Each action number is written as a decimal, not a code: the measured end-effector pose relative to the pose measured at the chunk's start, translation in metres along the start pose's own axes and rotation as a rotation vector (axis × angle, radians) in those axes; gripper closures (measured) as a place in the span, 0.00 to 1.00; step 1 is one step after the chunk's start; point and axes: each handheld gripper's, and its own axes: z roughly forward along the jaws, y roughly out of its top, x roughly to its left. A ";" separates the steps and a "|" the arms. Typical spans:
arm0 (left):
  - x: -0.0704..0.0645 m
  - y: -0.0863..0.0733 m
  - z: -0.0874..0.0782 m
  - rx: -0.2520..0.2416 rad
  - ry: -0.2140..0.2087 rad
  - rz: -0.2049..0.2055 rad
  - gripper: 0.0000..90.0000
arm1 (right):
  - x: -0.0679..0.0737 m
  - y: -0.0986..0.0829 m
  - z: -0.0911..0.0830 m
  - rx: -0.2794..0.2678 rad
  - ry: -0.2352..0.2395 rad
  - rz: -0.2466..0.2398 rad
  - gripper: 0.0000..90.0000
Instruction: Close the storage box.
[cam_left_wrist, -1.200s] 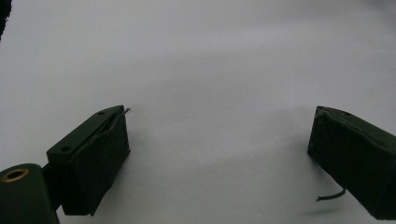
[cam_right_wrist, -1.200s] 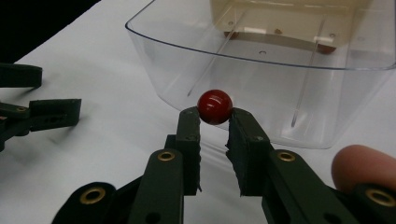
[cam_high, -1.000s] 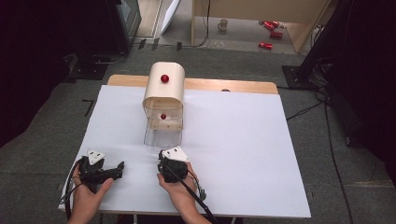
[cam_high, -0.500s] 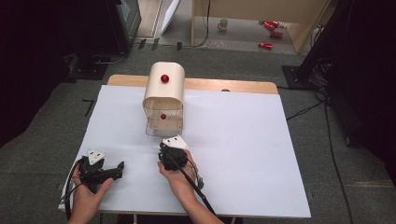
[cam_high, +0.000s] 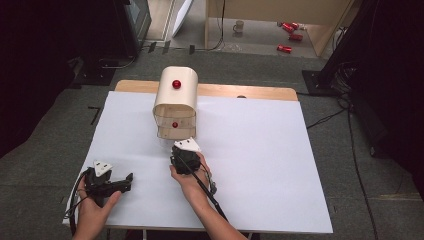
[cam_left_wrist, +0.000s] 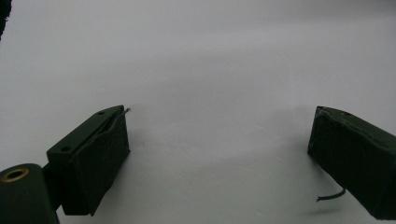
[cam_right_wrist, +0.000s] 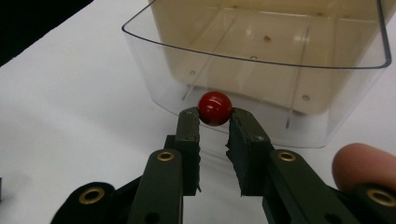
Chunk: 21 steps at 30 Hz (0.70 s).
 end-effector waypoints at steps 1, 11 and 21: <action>0.000 0.000 0.000 0.000 0.000 0.000 0.06 | -0.001 0.000 0.003 0.001 -0.003 -0.002 0.84; 0.000 0.000 0.000 0.000 0.000 0.001 0.06 | -0.004 0.004 0.012 -0.003 -0.009 -0.005 0.83; 0.000 0.000 0.000 0.002 0.000 0.002 0.06 | -0.008 0.009 0.017 -0.001 -0.002 0.000 0.83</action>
